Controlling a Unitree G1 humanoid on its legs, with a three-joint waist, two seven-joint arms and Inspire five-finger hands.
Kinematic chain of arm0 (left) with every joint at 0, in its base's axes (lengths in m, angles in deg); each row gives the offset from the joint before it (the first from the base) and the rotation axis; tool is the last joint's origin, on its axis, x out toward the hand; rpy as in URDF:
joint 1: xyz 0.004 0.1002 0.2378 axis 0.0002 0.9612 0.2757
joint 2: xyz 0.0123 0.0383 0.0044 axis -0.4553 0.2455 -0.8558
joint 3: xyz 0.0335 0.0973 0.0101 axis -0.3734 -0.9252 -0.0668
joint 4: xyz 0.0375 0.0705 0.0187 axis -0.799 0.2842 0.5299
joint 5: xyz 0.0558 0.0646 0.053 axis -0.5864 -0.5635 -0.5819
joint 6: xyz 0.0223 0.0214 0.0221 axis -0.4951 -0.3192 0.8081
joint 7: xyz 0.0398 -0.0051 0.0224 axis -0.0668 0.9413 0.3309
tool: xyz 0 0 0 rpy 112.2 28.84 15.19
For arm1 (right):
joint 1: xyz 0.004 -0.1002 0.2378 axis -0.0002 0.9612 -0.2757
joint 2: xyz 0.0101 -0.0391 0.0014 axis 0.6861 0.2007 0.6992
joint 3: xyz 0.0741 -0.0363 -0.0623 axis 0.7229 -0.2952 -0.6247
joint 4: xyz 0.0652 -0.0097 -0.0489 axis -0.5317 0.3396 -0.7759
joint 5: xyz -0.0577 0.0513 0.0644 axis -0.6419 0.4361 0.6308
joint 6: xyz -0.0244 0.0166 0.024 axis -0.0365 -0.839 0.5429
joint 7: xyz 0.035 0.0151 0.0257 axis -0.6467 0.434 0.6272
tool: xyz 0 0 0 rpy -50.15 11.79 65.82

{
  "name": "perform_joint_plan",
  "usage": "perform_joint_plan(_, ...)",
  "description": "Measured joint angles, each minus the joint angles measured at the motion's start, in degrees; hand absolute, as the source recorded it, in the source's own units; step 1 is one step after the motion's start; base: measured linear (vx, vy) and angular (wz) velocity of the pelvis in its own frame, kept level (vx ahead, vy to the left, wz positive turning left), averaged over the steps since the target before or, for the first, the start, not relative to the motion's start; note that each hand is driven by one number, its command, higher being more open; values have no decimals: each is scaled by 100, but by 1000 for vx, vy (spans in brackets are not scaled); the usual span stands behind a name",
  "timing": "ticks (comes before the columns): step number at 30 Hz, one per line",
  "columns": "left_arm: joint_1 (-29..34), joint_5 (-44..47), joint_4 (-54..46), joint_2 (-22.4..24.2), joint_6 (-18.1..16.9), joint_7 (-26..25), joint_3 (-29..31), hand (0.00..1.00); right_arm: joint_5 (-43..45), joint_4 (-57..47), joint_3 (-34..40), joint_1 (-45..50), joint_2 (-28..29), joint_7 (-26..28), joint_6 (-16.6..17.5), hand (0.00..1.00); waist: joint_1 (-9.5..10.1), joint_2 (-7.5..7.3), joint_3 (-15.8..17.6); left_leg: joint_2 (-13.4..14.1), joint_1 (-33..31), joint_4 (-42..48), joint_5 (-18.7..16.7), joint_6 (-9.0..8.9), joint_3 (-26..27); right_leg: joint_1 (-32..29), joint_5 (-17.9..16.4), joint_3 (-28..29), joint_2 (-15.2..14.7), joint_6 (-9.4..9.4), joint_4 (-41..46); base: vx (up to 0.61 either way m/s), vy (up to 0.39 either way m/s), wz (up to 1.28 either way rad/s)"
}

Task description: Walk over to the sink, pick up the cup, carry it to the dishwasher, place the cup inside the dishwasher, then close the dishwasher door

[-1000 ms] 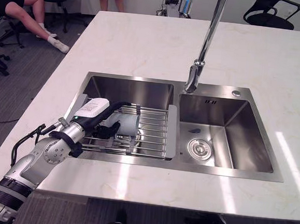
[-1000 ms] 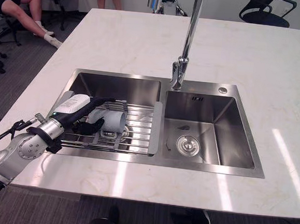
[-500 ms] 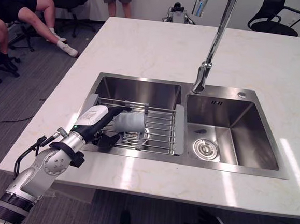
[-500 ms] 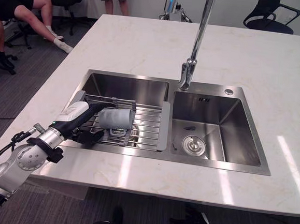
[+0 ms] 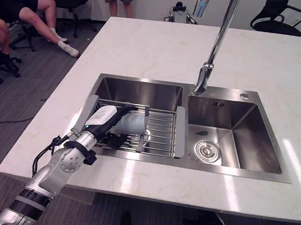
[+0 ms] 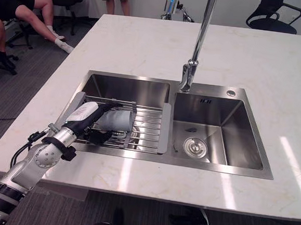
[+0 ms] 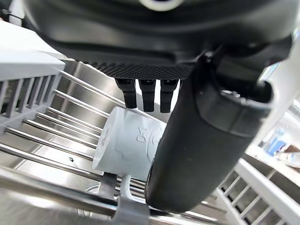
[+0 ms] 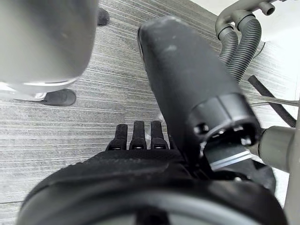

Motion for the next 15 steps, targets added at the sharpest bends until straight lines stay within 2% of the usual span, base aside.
perform_joint_plan(4, -275, -343, 296, 0, 86, 16, -229, 90, -2, 0, 1, 8, 14, 3, -13, 90, -39, -2, 2, 12, -6, -6, -29, -5, 77, -51, 0, 55, 0, 0, -2, -11, -5, -9)
perform_joint_plan(5, -305, -404, 339, -1, 89, 18, -261, 30, -2, 0, 1, 10, 14, 3, -15, 90, -41, -2, 2, 14, -8, -5, -35, -5, 93, -61, 0, 67, 0, 0, -3, 18, -6, -11)
perform_joint_plan(10, -861, -644, 773, -36, 121, 53, -552, 30, -4, -1, 0, 1, 14, 16, -45, 90, -61, -9, 7, 13, -28, 17, -51, -10, 125, -95, 0, 95, -2, 1, -13, 9, -2, -3)
perform_joint_plan(15, -1124, -640, 979, -123, 142, 157, -669, 30, -2, -7, -2, -166, 16, 17, -44, 90, -186, -27, 24, 13, -27, 17, -65, -21, 158, -119, 1, 140, -7, 1, -13, -4, 0, -5)
